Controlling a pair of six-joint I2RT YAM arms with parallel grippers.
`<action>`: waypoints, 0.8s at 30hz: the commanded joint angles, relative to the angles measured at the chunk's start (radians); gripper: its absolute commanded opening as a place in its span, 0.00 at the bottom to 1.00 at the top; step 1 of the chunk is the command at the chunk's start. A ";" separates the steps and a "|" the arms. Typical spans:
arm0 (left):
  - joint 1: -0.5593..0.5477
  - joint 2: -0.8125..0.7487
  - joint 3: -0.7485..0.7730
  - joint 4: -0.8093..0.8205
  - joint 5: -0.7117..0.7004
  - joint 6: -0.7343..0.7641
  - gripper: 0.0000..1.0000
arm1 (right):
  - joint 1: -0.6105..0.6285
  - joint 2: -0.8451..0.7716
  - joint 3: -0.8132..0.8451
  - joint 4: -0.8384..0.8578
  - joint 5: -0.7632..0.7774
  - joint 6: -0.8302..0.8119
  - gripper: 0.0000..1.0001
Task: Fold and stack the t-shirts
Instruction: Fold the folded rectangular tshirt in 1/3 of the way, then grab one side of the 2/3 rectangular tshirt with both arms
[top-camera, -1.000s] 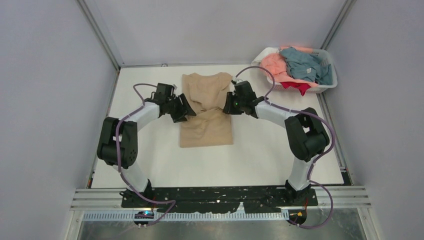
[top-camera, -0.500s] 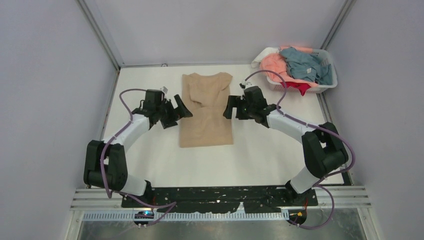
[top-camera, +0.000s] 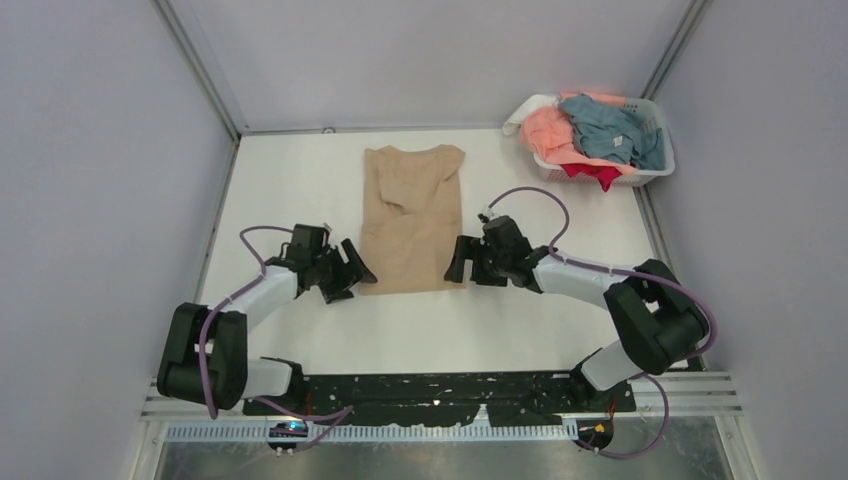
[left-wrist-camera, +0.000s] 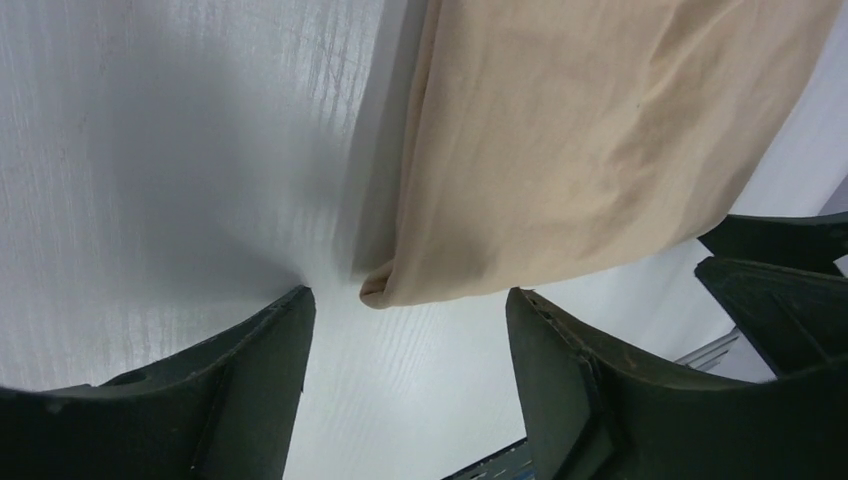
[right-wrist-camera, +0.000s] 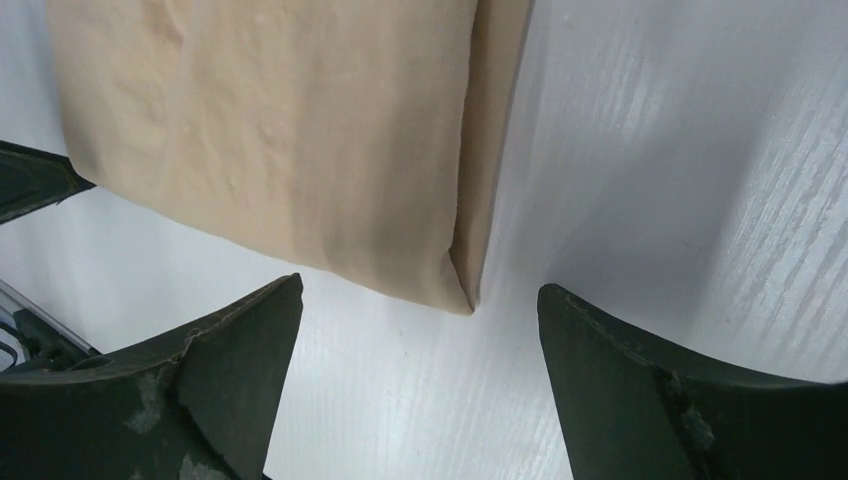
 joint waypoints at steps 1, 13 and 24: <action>-0.009 0.016 -0.047 0.063 -0.016 -0.026 0.67 | 0.008 -0.047 -0.053 0.102 -0.005 0.074 0.89; -0.020 0.119 -0.010 0.081 0.004 -0.013 0.00 | 0.010 -0.047 -0.108 0.153 -0.026 0.098 0.57; -0.020 0.086 -0.017 0.082 0.013 -0.003 0.00 | 0.022 -0.014 -0.107 0.198 -0.044 0.093 0.11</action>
